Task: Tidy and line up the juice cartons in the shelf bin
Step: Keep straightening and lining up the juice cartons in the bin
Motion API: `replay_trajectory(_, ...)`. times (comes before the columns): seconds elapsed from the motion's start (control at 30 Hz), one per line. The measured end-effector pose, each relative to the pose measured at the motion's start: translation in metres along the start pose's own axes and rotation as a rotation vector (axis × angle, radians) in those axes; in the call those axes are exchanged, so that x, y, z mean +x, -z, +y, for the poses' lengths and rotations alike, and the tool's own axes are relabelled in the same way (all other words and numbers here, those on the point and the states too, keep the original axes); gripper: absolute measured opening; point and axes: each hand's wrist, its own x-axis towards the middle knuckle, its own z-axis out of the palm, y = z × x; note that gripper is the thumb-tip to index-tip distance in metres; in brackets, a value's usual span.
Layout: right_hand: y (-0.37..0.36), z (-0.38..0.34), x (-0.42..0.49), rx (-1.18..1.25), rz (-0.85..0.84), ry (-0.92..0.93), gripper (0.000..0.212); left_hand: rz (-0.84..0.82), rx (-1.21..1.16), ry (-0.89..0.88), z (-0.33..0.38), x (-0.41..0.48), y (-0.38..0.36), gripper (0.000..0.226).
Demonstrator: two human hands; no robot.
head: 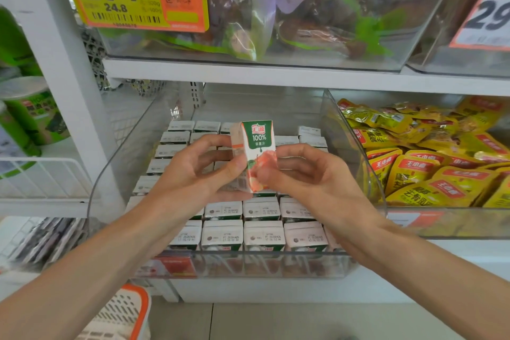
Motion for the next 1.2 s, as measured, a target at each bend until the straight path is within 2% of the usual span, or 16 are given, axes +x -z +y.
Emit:
replay_trajectory(0.1,-0.004,0.002,-0.001,-0.084,-0.013,0.028,0.059,-0.043,-0.032,0.039,-0.001,-0.001,-0.003,0.052)
replay_trajectory(0.33,-0.003,0.001,0.001,-0.068,0.052,0.017,0.048,-0.120,-0.049,0.036,-0.002,0.000,-0.002,0.026)
replay_trajectory(0.7,-0.002,0.001,0.001,-0.090,0.031,0.046,0.046,-0.046,0.019,-0.015,-0.002,0.000,-0.001,0.036)
replay_trajectory(0.87,0.002,0.001,0.002,-0.094,0.012,0.061,0.036,0.033,0.056,-0.033,-0.001,0.000,-0.003,0.060)
replay_trajectory(1.2,0.008,0.005,0.004,-0.054,-0.075,0.087,0.031,0.030,0.044,0.003,0.005,-0.003,-0.006,0.047)
